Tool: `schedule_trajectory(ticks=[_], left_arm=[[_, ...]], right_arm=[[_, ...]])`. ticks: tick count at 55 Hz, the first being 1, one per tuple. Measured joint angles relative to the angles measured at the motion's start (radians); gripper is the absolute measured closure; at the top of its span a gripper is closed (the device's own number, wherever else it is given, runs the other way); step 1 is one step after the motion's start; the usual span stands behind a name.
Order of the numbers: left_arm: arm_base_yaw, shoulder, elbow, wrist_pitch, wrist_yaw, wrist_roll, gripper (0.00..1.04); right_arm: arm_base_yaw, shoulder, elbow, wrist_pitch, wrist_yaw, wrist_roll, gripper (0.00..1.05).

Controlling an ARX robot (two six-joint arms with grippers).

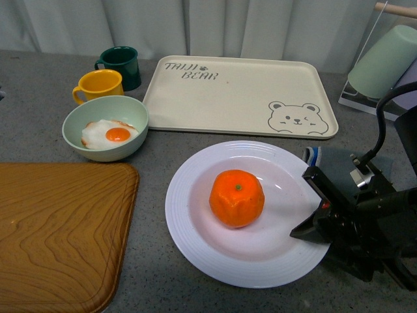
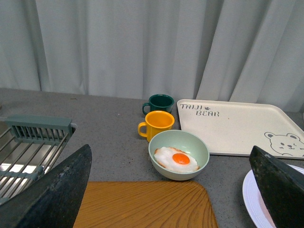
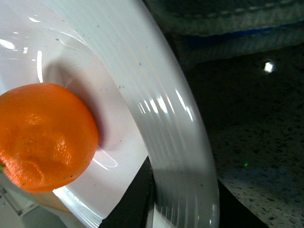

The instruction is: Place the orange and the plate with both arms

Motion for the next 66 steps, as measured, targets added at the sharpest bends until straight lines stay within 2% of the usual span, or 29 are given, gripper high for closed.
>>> schedule_trajectory(ticks=[15,33,43,48,66], left_arm=[[0.000,0.000,0.000,0.000,0.000,0.000,0.07],[0.000,0.000,0.000,0.000,0.000,0.000,0.07],[0.000,0.000,0.000,0.000,0.000,0.000,0.07],[0.000,0.000,0.000,0.000,0.000,0.000,0.07],[0.000,0.000,0.000,0.000,0.000,0.000,0.07]], right_arm=[[-0.013,-0.064,-0.010,0.091,-0.077,0.007,1.01],[-0.066,-0.087,-0.086,0.484,-0.136,0.130,1.01],[-0.055,-0.045,-0.013,0.512,-0.101,0.191,1.01],[-0.036,0.046,0.120,0.516,-0.044,0.274,1.01],[0.058,0.268,0.530,0.273,0.142,0.414,1.01]])
